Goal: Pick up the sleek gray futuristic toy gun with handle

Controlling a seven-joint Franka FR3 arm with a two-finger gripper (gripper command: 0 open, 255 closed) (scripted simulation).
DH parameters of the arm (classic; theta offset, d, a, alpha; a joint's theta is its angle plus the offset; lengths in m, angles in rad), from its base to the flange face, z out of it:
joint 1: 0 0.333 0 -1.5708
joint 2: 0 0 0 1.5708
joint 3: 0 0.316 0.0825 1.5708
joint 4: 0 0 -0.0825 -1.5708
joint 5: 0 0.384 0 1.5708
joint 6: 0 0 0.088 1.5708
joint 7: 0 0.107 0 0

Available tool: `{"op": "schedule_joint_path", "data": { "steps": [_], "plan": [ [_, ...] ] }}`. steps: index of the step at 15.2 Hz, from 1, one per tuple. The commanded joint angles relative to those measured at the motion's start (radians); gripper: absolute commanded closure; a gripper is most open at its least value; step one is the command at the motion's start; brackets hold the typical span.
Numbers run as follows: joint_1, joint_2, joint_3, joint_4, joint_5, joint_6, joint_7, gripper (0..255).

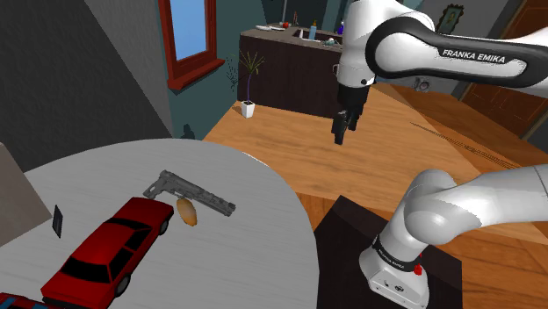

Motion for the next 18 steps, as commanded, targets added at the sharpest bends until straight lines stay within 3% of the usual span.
{"op": "schedule_joint_path", "data": {
  "steps": [1,9,18],
  "plan": [
    [0.0,0.0,0.0,0.0,0.0,0.0,0.0,0],
    [0.058,0.19,0.044,-0.011,0.056,0.266,0.002,0],
    [0.112,0.448,0.104,0.064,0.091,0.526,-0.003,0]
  ]
}}
